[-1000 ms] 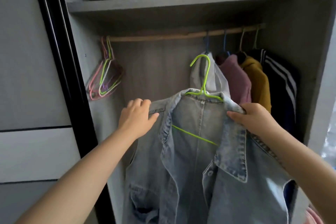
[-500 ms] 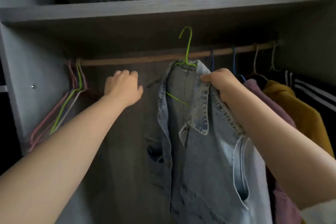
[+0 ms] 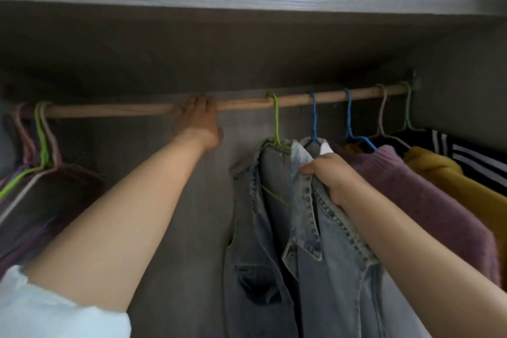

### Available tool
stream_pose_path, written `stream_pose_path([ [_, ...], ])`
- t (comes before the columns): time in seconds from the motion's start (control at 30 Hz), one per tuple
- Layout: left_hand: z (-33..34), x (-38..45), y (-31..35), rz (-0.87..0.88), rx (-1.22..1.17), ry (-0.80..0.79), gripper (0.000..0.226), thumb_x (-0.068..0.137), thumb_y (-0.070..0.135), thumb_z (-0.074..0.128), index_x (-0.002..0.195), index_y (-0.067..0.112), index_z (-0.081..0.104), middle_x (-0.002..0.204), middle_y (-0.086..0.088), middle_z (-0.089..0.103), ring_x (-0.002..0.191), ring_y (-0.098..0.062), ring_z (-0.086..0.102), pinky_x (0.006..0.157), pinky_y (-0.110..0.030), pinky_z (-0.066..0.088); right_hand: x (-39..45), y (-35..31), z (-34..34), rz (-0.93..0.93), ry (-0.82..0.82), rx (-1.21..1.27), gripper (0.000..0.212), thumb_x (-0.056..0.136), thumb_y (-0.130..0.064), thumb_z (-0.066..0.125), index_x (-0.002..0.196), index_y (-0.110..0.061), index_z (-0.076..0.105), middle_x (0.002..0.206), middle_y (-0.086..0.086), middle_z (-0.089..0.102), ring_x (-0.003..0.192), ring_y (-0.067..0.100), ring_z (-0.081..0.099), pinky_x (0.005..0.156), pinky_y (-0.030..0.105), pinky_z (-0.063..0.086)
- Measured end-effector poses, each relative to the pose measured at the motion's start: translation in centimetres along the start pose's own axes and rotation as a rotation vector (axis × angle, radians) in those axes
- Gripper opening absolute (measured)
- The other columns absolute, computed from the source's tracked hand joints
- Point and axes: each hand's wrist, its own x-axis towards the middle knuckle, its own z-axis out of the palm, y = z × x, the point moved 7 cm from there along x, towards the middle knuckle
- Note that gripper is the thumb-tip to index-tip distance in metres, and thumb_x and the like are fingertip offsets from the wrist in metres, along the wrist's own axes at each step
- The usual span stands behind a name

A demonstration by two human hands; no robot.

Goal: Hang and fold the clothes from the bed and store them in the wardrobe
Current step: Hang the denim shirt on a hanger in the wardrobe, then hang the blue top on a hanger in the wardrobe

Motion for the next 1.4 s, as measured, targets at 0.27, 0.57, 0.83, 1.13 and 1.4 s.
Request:
stream_pose_path([
  [0.27, 1.5, 0.0, -0.9, 0.03, 0.052, 0.111, 0.078, 0.085, 0.027, 0.058, 0.145, 0.006, 0.013, 0.149, -0.014, 0.019, 0.139, -0.027, 0.014, 0.111, -0.048, 0.014, -1.2, 0.8, 0.9, 0.035, 0.006, -0.272, 0.045, 0.062, -0.028, 0.064, 0.1, -0.004, 0.063, 0.102, 0.016, 0.062, 0.096, 0.032, 0.059, 0.084, 0.041, 0.053],
  [0.57, 1.3, -8.0, 6.3, 0.303, -0.342, 0.217, 0.036, 0.088, 0.027, 0.042, 0.106, 0.0, 0.058, 0.109, -0.023, 0.057, 0.104, -0.038, 0.053, 0.08, -0.042, 0.043, -9.0, -0.8, -2.1, -0.125, 0.092, -0.918, 0.041, 0.095, -0.039, 0.044, 0.116, -0.006, 0.055, 0.105, 0.006, 0.057, 0.105, 0.023, 0.052, 0.073, 0.024, 0.033],
  [0.83, -2.8, -17.5, 18.9, 0.719, -0.631, 0.156, 0.038, 0.089, 0.034, 0.042, 0.098, 0.004, 0.063, 0.101, -0.016, 0.062, 0.098, -0.034, 0.055, 0.079, -0.038, 0.044, -20.4, 2.1, -13.1, -0.049, 0.187, -1.157, 0.027, 0.092, -0.023, 0.053, 0.109, -0.005, 0.062, 0.106, 0.007, 0.062, 0.088, 0.016, 0.052, 0.086, 0.026, 0.042],
  [1.13, -5.2, -32.7, 40.0, 1.028, -0.613, -0.366, 0.032, 0.093, 0.024, 0.039, 0.113, 0.008, 0.058, 0.124, -0.012, 0.055, 0.117, -0.03, 0.048, 0.089, -0.033, 0.04, -36.7, 2.9, -33.6, 0.257, 0.518, -1.277, 0.016, 0.087, -0.006, 0.056, 0.09, 0.006, 0.067, 0.089, 0.019, 0.062, 0.087, 0.024, 0.056, 0.079, 0.028, 0.038],
  [1.4, -11.7, -48.6, 57.6, 1.261, -0.702, -0.552, 0.032, 0.091, 0.027, 0.044, 0.11, 0.007, 0.058, 0.121, -0.014, 0.057, 0.113, -0.031, 0.051, 0.085, -0.034, 0.043, -50.4, 4.5, -49.7, 0.501, 0.667, -1.313, 0.022, 0.091, -0.012, 0.051, 0.105, -0.002, 0.065, 0.108, 0.015, 0.061, 0.095, 0.025, 0.056, 0.082, 0.026, 0.04],
])
